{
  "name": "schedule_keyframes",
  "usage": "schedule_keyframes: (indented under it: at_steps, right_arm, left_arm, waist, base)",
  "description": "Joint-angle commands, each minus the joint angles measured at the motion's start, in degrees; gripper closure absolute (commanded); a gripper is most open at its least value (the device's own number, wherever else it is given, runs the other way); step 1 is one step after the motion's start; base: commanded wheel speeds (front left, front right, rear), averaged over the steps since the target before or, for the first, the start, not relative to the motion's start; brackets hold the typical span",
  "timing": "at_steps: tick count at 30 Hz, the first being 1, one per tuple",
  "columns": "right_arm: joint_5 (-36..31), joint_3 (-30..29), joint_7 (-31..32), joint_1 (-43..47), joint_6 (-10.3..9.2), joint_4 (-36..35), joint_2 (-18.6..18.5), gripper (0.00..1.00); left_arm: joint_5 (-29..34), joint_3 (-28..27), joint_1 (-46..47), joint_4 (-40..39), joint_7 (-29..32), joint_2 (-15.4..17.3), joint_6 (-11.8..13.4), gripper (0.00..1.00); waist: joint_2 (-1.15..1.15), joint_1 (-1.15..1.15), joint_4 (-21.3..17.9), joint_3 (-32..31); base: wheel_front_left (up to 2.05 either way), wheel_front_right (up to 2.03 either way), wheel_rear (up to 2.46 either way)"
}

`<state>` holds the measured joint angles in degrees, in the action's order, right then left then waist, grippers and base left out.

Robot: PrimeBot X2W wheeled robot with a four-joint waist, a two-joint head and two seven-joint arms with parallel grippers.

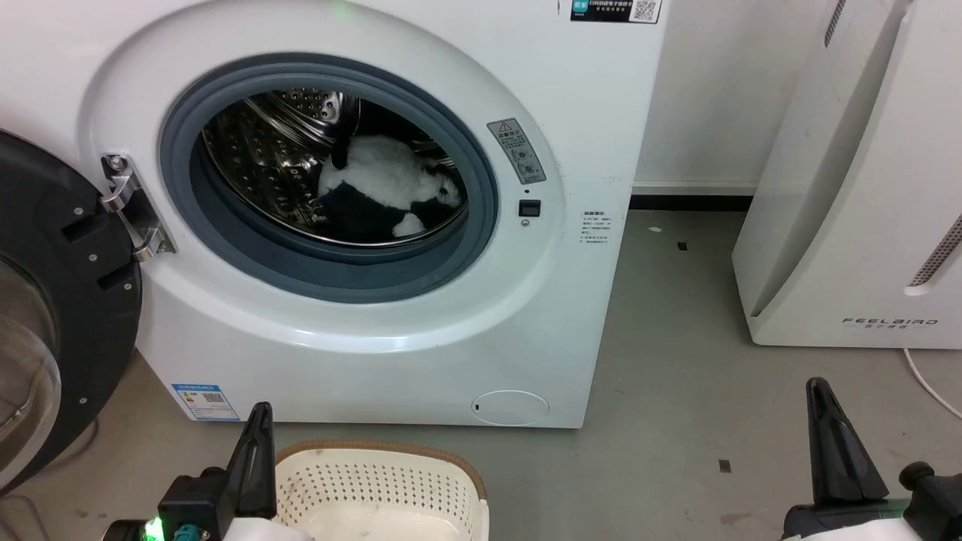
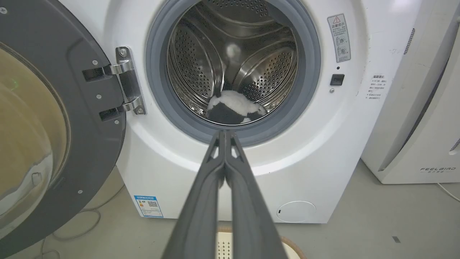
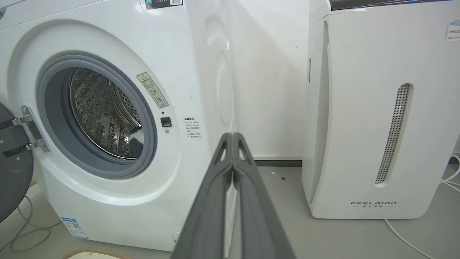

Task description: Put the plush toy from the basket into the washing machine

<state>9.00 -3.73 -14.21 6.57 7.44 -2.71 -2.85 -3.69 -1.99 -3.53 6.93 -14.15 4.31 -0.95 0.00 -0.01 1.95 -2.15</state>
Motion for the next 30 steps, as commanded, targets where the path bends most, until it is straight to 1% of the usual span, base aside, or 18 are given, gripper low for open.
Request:
schedule_keyframes:
  at_steps: [1,30]
  right_arm:
    - [-0.39,0.10,0.32,-0.36,0.00,0.13,0.00,1.00]
    - [-2.43,0.96,3.61,-1.83,0.01,0.74,-0.01,1.00]
  left_arm:
    - [0.20,0.06,0.19,-0.37,0.31,-0.07,0.05,1.00]
    - [1.02,0.52,0.98,-1.92,3.59,-0.39,0.27,1.00]
  waist:
    - [0.00,0.01,-0.03,0.04]
    - [0.00,0.01,-0.49,0.54]
  base:
    - [0.00,0.00,0.00]
    - [0.00,0.00,0.00]
